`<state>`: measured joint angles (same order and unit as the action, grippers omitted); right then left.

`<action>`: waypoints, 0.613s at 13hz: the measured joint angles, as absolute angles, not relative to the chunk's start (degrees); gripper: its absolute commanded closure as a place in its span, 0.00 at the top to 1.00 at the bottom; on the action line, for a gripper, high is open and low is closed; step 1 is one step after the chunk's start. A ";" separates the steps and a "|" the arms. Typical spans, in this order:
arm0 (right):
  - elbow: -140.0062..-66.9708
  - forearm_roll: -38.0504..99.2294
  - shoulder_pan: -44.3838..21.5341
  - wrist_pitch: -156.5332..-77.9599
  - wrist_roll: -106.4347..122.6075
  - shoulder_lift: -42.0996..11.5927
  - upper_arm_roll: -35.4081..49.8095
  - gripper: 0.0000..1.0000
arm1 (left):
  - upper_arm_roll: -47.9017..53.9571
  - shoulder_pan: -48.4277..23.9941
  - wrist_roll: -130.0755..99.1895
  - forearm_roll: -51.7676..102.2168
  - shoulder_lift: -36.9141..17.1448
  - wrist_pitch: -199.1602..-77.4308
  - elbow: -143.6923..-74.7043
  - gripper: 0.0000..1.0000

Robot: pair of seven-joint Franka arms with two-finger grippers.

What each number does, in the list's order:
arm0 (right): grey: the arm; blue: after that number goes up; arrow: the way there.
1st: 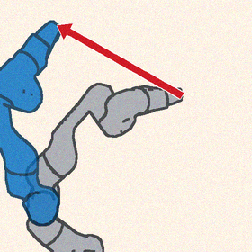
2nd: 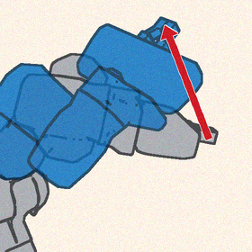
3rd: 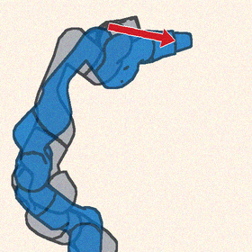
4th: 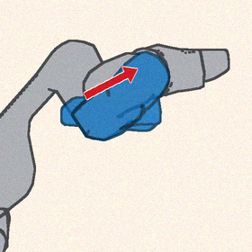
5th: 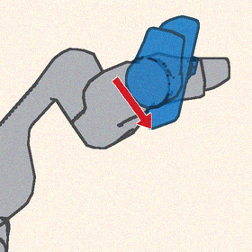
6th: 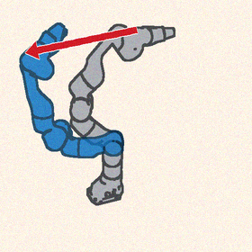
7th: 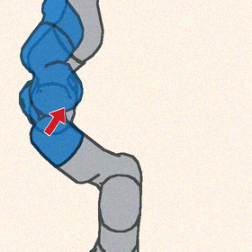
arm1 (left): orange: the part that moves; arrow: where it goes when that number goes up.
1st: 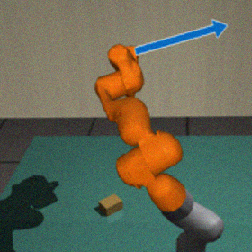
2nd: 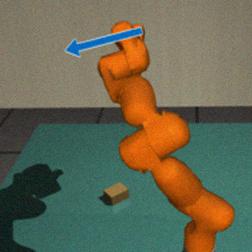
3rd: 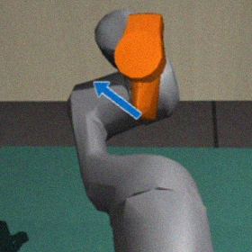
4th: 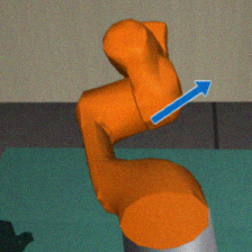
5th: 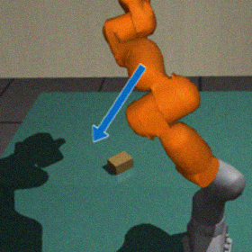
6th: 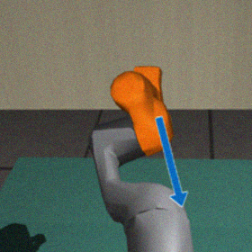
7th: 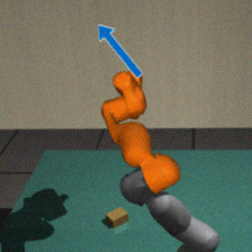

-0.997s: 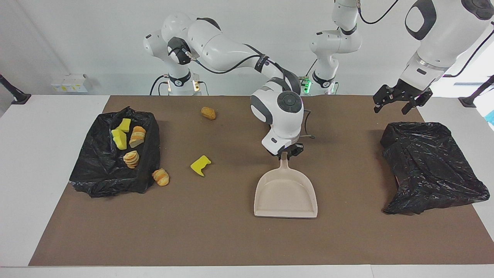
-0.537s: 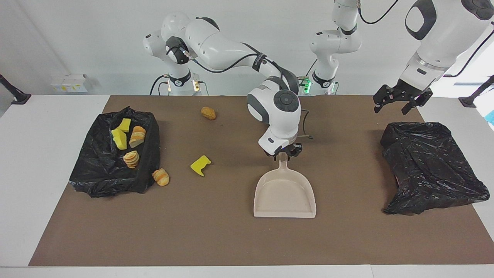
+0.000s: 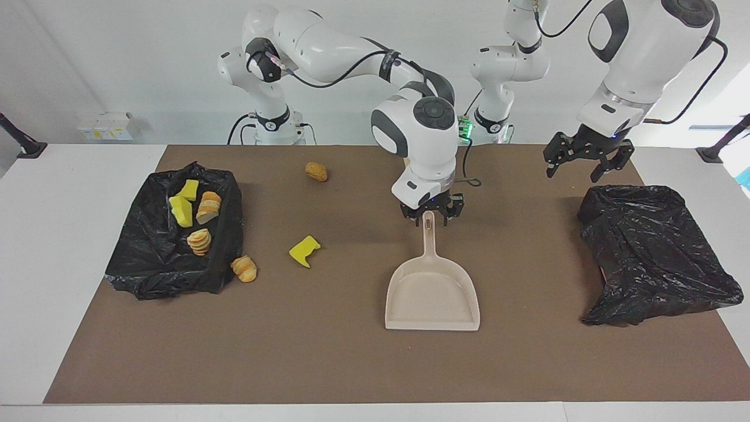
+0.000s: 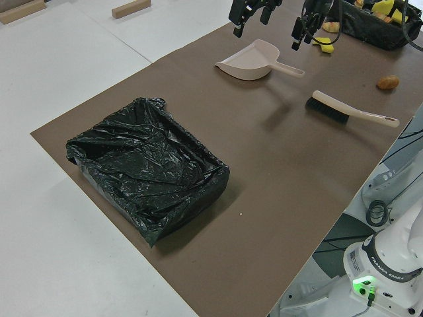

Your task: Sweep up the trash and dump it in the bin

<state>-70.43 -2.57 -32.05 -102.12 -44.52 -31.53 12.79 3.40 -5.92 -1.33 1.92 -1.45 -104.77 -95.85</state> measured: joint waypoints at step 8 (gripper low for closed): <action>-106.03 1.64 -38.88 -114.41 -44.54 -11.87 13.46 0.83 | 3.57 -14.63 -14.83 1.86 -15.61 -110.32 -90.22 1.00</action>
